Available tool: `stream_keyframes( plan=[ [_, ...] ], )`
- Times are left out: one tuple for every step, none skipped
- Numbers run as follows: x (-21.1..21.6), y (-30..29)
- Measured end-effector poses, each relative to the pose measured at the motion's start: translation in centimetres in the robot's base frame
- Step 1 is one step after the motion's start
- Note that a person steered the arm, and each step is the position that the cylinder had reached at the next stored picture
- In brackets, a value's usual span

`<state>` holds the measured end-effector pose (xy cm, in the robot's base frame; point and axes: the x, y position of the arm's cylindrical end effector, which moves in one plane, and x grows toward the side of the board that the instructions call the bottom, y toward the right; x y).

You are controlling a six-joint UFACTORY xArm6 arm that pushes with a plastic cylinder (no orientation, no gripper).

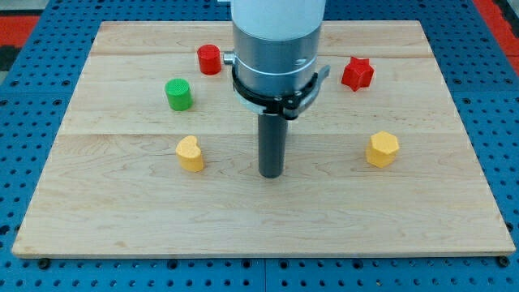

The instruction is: Move the yellow heart towards the top left of the board

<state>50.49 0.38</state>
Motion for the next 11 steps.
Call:
stream_keyframes(
  plan=[
    [-0.5, -3.9],
    [-0.5, -9.6],
    [-1.9, -14.1],
    [-3.8, -16.8],
    [-4.7, -17.4],
    [-6.6, -17.0],
    [-10.1, -18.1],
    [-10.8, -22.2],
    [-11.3, -26.7],
    [-12.3, -25.3],
    [-10.1, -25.7]
  ],
)
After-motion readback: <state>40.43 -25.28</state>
